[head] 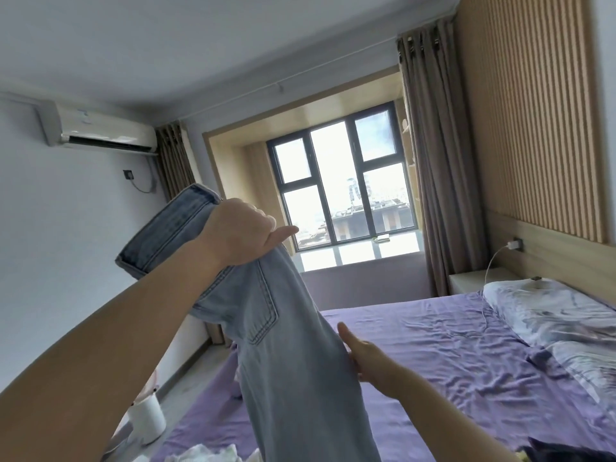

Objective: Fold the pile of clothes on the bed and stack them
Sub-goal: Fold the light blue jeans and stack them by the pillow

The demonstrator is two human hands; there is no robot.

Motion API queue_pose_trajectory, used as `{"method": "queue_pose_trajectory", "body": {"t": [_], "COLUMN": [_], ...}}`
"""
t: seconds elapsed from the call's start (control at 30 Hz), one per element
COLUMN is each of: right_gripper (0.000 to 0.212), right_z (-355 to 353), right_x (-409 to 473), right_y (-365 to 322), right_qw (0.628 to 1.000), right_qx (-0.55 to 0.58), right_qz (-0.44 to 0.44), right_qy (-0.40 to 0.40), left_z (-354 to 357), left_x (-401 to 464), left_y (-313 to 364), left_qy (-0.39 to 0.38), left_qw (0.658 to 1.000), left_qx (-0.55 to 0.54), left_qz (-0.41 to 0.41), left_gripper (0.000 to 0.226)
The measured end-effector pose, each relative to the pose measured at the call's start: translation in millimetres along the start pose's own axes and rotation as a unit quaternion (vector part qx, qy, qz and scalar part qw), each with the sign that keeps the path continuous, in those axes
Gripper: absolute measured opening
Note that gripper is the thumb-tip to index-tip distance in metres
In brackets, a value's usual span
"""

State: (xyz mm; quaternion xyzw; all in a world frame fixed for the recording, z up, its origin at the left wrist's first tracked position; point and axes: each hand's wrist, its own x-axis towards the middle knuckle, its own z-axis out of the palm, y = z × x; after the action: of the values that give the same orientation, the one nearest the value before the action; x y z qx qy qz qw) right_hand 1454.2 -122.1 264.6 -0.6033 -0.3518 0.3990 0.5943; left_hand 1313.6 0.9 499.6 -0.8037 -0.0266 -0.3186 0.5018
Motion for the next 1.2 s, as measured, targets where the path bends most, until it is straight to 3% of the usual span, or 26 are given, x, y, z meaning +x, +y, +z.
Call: {"method": "queue_pose_trajectory", "body": {"t": [0.07,0.23,0.4,0.53,0.6,0.73,0.8,0.87,1.03,1.2], "right_gripper": [0.07,0.039,0.015,0.017,0.03,0.022,0.014,0.012,0.016,0.02], "right_z": [4,2,-8,-24,-27,-33,-40,-50,-60,-73], "right_x": [1,-7,3,2,1,4,5,4,-24,-69], "right_y": [-1,-22,-46,-74,-86,-95,-91,-81,-42,-43], "right_qw": [0.999,0.967,0.933,0.96,0.972,0.923,0.898,0.888,0.922,0.875], "right_qx": [0.02,0.234,0.356,0.241,0.119,-0.148,-0.214,-0.223,-0.106,-0.191], "right_qz": [0.027,0.011,-0.051,-0.142,-0.198,-0.314,-0.325,-0.328,-0.306,-0.351], "right_qy": [0.003,-0.098,0.006,0.0,0.053,0.168,0.205,0.233,0.212,0.274], "left_z": [4,13,7,-3,-10,-20,-23,-26,-21,-20], "left_x": [-8,-31,-44,-39,-34,-20,-11,-6,-10,-25], "left_y": [-2,-6,-23,-38,-44,-45,-38,-29,5,24], "left_qy": [-0.028,-0.075,-0.055,-0.053,-0.073,-0.087,-0.096,-0.104,-0.137,-0.151], "left_qw": [1.0,0.997,0.997,0.996,0.994,0.993,0.993,0.992,0.988,0.979], "left_qx": [0.002,0.018,0.03,0.046,0.056,0.051,0.038,0.022,-0.019,-0.069], "left_qz": [-0.005,-0.021,-0.047,-0.056,-0.064,-0.062,-0.062,-0.064,-0.074,-0.121], "left_gripper": [0.069,0.077,0.076,0.073,0.075,0.082,0.082,0.081,0.085,0.089]}}
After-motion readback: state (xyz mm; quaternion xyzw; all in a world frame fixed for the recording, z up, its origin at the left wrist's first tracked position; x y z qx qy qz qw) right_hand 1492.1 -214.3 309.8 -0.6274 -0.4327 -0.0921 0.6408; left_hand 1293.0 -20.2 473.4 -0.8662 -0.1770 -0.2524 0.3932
